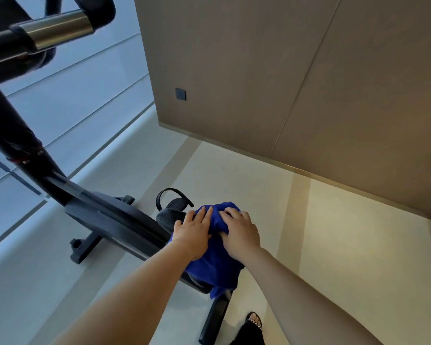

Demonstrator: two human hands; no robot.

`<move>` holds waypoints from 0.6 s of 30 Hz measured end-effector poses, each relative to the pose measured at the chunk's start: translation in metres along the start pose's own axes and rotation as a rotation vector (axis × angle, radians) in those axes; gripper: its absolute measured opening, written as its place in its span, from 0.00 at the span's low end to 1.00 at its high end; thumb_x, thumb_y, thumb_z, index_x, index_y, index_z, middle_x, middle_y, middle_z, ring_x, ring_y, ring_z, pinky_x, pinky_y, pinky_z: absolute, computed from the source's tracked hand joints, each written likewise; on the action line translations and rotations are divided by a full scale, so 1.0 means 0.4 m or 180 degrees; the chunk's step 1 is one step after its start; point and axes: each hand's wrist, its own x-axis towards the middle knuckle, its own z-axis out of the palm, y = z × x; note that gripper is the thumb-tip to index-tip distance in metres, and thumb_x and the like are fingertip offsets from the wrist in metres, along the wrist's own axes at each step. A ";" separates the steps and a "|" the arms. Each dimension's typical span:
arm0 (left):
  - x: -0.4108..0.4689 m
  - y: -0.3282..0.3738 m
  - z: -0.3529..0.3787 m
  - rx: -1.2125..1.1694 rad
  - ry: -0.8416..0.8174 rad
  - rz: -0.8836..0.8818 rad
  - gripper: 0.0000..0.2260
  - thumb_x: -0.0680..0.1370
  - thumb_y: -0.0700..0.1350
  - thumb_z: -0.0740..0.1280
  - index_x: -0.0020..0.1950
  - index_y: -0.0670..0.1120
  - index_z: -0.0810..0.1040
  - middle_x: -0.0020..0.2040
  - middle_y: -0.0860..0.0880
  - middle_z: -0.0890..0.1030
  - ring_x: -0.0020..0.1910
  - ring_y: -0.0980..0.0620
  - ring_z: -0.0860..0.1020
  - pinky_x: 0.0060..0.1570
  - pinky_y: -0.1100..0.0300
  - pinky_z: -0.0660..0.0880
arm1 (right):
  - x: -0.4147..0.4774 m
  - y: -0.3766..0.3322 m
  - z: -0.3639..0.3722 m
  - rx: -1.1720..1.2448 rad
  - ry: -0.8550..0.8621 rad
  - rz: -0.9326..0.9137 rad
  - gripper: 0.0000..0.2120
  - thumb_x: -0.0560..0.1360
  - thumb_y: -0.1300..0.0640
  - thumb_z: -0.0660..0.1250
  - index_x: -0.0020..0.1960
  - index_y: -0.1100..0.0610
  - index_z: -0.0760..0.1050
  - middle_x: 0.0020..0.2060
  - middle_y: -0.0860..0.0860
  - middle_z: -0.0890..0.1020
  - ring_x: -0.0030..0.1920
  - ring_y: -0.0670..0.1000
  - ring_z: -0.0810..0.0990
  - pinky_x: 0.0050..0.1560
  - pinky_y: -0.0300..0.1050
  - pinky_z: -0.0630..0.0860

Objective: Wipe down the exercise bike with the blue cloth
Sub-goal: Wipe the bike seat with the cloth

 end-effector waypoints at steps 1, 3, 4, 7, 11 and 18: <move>-0.003 0.001 -0.002 -0.0028 0.0076 -0.0010 0.30 0.80 0.52 0.55 0.76 0.51 0.42 0.77 0.52 0.50 0.72 0.47 0.53 0.65 0.49 0.61 | -0.002 -0.001 -0.007 0.0041 -0.0020 0.0006 0.23 0.77 0.53 0.60 0.71 0.50 0.61 0.70 0.47 0.63 0.67 0.54 0.61 0.59 0.51 0.70; -0.013 0.008 -0.004 -0.0164 0.0322 -0.0012 0.29 0.79 0.48 0.59 0.76 0.51 0.48 0.75 0.51 0.58 0.70 0.47 0.59 0.61 0.51 0.66 | -0.013 -0.002 -0.016 0.0212 0.0016 0.0035 0.23 0.75 0.56 0.62 0.69 0.52 0.64 0.68 0.48 0.66 0.66 0.54 0.63 0.58 0.50 0.71; -0.018 0.012 -0.005 -0.0247 0.0447 0.0023 0.28 0.78 0.45 0.61 0.75 0.51 0.52 0.73 0.51 0.62 0.68 0.47 0.62 0.59 0.52 0.69 | -0.025 0.000 -0.019 0.0332 0.0045 0.0054 0.22 0.74 0.57 0.62 0.68 0.53 0.65 0.67 0.48 0.68 0.65 0.54 0.64 0.57 0.49 0.71; -0.027 0.018 -0.016 -0.0523 0.0651 0.0226 0.25 0.75 0.41 0.62 0.71 0.53 0.62 0.67 0.51 0.69 0.63 0.47 0.68 0.53 0.53 0.73 | -0.061 0.015 -0.023 0.0662 0.0070 0.0153 0.22 0.72 0.56 0.65 0.65 0.54 0.68 0.63 0.49 0.71 0.61 0.53 0.68 0.57 0.47 0.71; -0.045 0.065 -0.037 -0.0656 0.0831 0.0715 0.20 0.76 0.48 0.62 0.67 0.56 0.66 0.60 0.54 0.75 0.59 0.50 0.71 0.49 0.53 0.74 | -0.131 0.066 -0.049 0.1201 0.0354 0.0541 0.15 0.70 0.51 0.68 0.55 0.51 0.71 0.52 0.48 0.75 0.51 0.50 0.75 0.51 0.44 0.73; -0.081 0.240 -0.098 -0.0916 0.1349 0.1349 0.18 0.75 0.47 0.64 0.65 0.53 0.69 0.60 0.54 0.75 0.57 0.52 0.71 0.49 0.60 0.70 | -0.281 0.159 -0.137 0.1524 0.1190 0.0592 0.21 0.70 0.49 0.69 0.61 0.46 0.68 0.55 0.42 0.73 0.54 0.43 0.71 0.55 0.39 0.71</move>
